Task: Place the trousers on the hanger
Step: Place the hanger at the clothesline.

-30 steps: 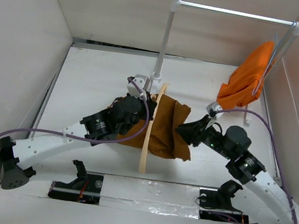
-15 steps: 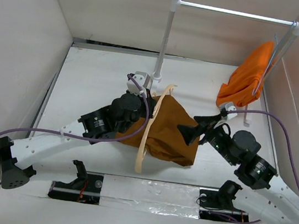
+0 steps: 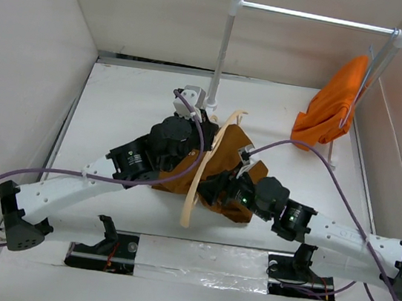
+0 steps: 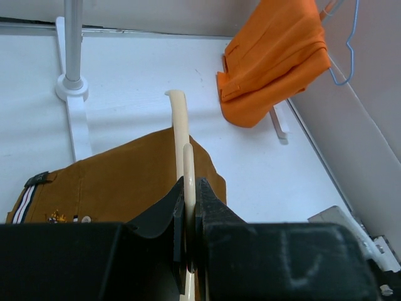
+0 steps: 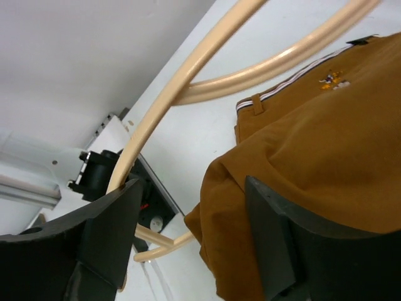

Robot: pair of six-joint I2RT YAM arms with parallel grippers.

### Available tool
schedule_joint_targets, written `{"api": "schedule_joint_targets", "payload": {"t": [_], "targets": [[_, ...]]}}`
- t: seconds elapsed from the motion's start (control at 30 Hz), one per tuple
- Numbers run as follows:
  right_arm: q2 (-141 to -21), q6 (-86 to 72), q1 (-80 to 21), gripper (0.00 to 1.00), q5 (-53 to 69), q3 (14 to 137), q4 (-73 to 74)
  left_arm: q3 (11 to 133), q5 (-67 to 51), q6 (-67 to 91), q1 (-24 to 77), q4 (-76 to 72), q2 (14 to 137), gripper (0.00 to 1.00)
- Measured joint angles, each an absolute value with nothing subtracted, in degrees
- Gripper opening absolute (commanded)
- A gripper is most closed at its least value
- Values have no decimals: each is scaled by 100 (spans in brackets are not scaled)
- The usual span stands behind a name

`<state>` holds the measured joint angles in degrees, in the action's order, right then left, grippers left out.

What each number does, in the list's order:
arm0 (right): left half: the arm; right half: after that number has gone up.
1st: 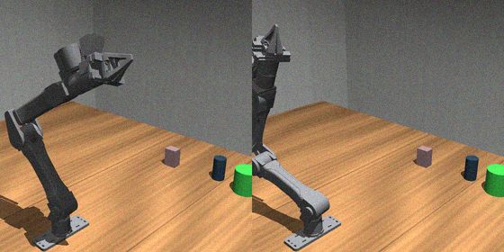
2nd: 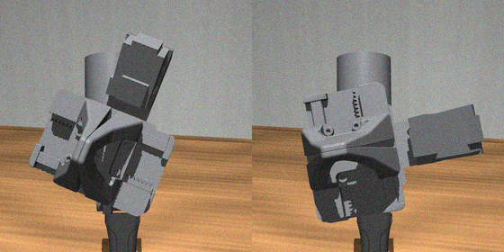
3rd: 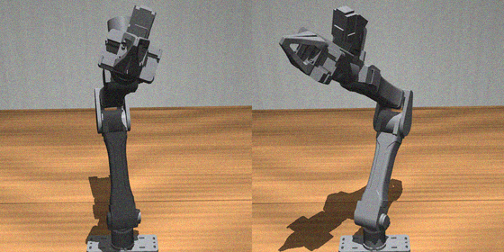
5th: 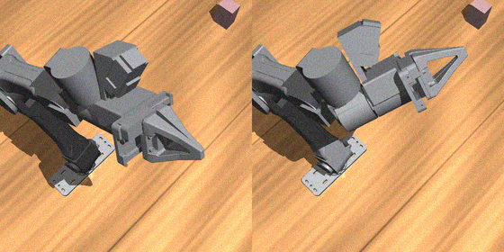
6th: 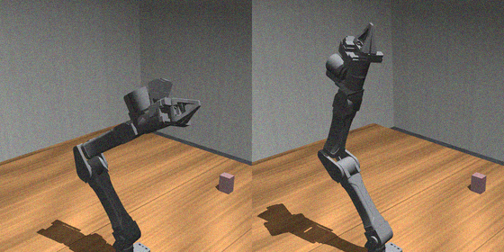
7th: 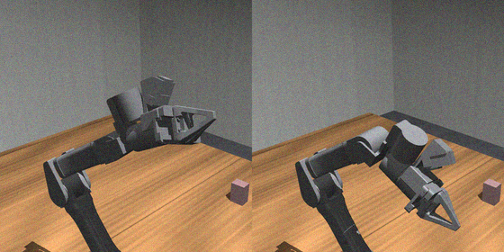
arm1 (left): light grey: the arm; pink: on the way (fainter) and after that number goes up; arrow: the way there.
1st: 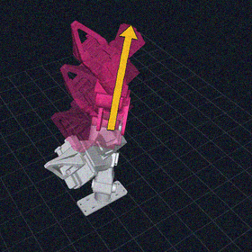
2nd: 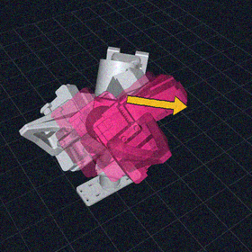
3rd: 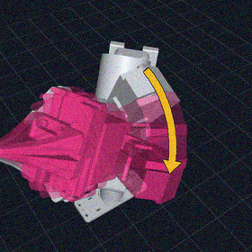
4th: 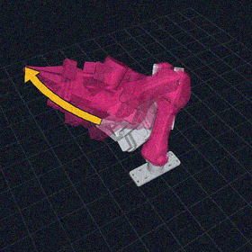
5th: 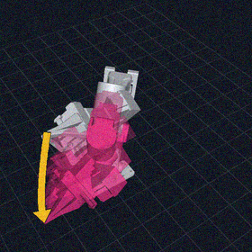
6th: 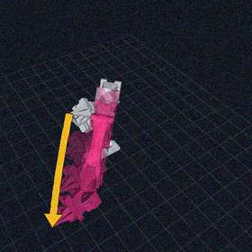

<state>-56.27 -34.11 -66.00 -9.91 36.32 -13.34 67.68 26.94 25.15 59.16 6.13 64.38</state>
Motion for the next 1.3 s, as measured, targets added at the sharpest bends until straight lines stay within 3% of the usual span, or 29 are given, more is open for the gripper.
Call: {"api": "schedule_joint_targets", "payload": {"t": [0.2,0.3,0.37,0.6,0.77,0.87,0.9,0.97,1.2,1.3], "targets": [[-5927,-3680,-6624,54,-969,3546,-1887,6768,2681,2519,5916,434,6626,0],[-5680,-3760,-6766,54,-1125,3387,-1885,6766,2659,2530,5918,405,6654,0],[-5253,-3763,-6932,55,-1363,3280,-1706,6766,2665,2528,5918,379,6654,0],[-4125,-3710,-7059,75,-1981,3210,-1503,6766,2657,2539,5916,244,6661,0],[-4871,-3627,-7059,72,-1966,3430,-1542,6766,2574,2580,5916,158,6731,0],[-5411,-3645,-7059,61,-1940,3483,-1551,6766,2515,2609,5916,132,6779,0],[-5518,-3649,-7061,51,-1927,3507,-1597,6766,2504,2606,5916,158,6790,0],[-5673,-3675,-7074,44,-1876,3564,-1747,6766,2497,2617,5916,154,6816,0],[-5822,-4128,-7091,0,-1839,3625,-1920,6764,2565,2635,5909,-10,6818,0],[-5784,-4386,-7002,0,-2003,3603,-1885,6766,2602,2587,5909,-202,6807,0]]}}
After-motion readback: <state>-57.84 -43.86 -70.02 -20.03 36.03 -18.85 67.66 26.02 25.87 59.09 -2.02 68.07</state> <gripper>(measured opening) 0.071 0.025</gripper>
